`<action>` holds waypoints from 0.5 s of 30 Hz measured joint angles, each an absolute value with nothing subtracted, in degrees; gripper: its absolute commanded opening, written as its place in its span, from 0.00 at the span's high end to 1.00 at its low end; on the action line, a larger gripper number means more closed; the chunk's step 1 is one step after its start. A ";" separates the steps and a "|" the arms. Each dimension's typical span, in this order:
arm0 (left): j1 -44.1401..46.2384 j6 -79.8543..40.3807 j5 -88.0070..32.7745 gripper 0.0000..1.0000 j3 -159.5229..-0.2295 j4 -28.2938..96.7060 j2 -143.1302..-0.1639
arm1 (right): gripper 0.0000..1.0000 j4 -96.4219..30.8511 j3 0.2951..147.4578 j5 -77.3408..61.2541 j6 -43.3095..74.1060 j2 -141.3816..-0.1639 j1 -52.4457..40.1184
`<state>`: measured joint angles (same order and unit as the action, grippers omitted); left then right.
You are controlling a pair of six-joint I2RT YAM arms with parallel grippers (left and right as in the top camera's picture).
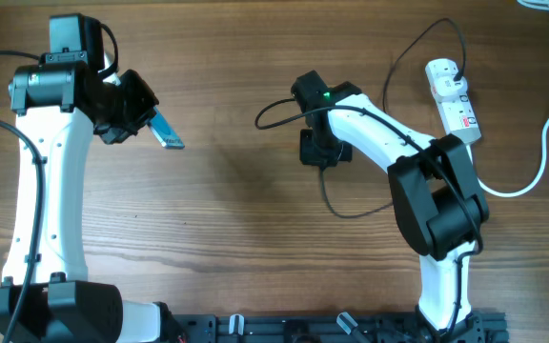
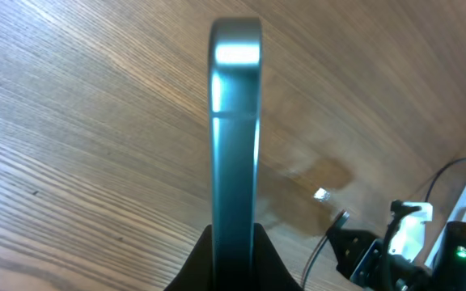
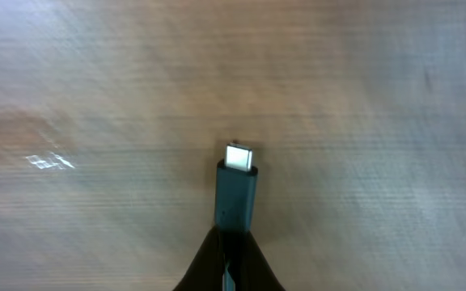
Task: Plug charger to phone and switch on socket
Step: 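Carry the plug with the right gripper toward the phone's bottom port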
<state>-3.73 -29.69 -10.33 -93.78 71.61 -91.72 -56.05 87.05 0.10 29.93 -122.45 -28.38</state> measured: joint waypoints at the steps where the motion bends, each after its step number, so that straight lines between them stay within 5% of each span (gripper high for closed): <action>1: -3.73 -29.63 -11.00 0.96 -93.76 70.54 -91.72 | 0.96 -57.21 87.05 0.14 29.93 -122.45 -28.36; 15: -2.94 -24.23 -40.86 0.96 -93.69 50.00 -91.72 | 0.96 -64.53 89.21 -19.64 18.81 -92.33 -30.00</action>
